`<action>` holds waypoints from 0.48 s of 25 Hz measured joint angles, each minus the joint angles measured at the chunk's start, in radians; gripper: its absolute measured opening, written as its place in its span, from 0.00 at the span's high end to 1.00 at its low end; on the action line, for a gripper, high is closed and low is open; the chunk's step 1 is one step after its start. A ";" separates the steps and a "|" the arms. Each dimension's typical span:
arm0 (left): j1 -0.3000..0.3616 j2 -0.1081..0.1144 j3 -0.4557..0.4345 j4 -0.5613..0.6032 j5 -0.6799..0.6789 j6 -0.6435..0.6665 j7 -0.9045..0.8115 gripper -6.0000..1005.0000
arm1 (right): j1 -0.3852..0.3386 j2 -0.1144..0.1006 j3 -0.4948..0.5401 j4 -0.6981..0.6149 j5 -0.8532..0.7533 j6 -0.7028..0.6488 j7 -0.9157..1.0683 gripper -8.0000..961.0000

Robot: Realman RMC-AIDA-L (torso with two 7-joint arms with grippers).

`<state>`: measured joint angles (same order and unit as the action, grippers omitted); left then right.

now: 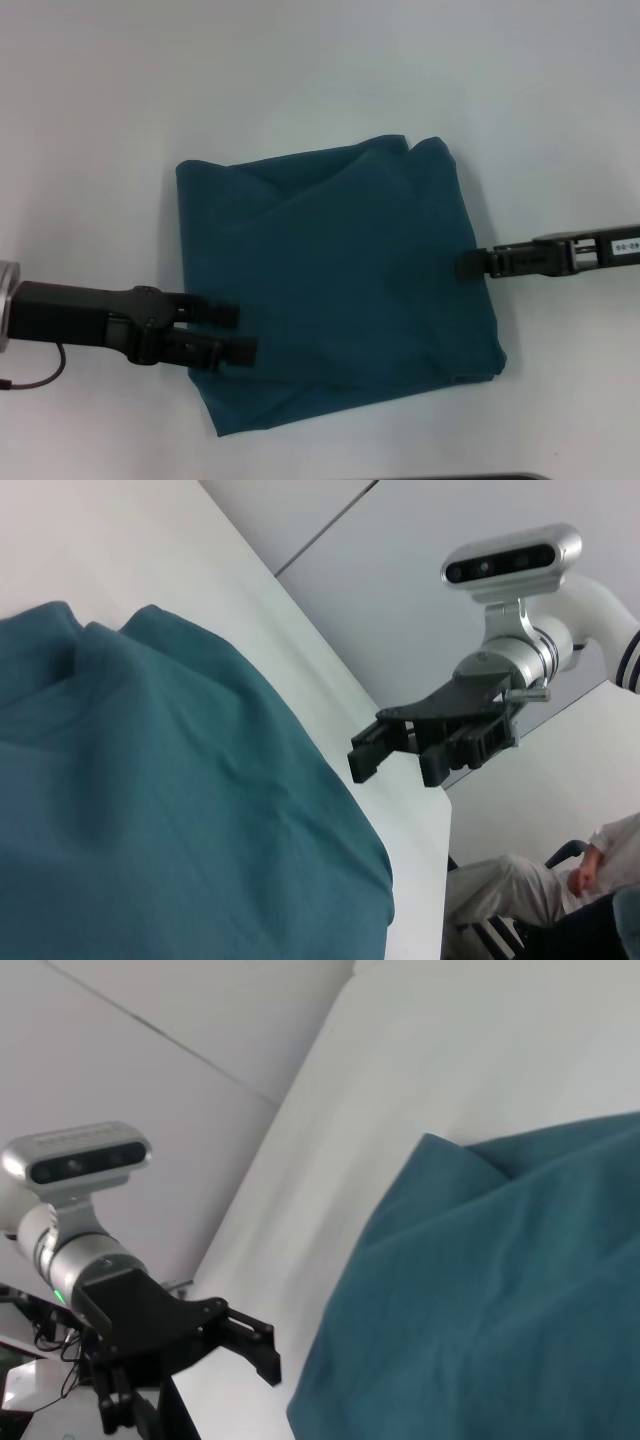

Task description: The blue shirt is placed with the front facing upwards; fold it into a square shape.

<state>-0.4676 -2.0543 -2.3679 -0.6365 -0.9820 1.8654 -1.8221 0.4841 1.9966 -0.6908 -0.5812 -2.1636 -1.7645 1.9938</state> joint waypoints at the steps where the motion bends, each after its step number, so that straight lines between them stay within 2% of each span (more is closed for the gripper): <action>1: 0.003 -0.001 0.000 0.001 0.000 -0.002 0.002 0.07 | 0.009 0.004 -0.002 0.000 0.000 0.004 0.001 0.41; 2: 0.004 -0.002 0.000 0.003 0.000 -0.005 0.003 0.07 | 0.027 0.011 -0.007 0.004 -0.003 0.019 0.004 0.41; 12: -0.011 -0.038 0.009 0.007 0.001 -0.046 0.005 0.08 | 0.089 0.026 -0.037 0.064 -0.004 0.143 0.005 0.41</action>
<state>-0.4782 -2.0926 -2.3592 -0.6300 -0.9814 1.8194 -1.8176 0.5731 2.0222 -0.7279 -0.5173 -2.1677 -1.6218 1.9990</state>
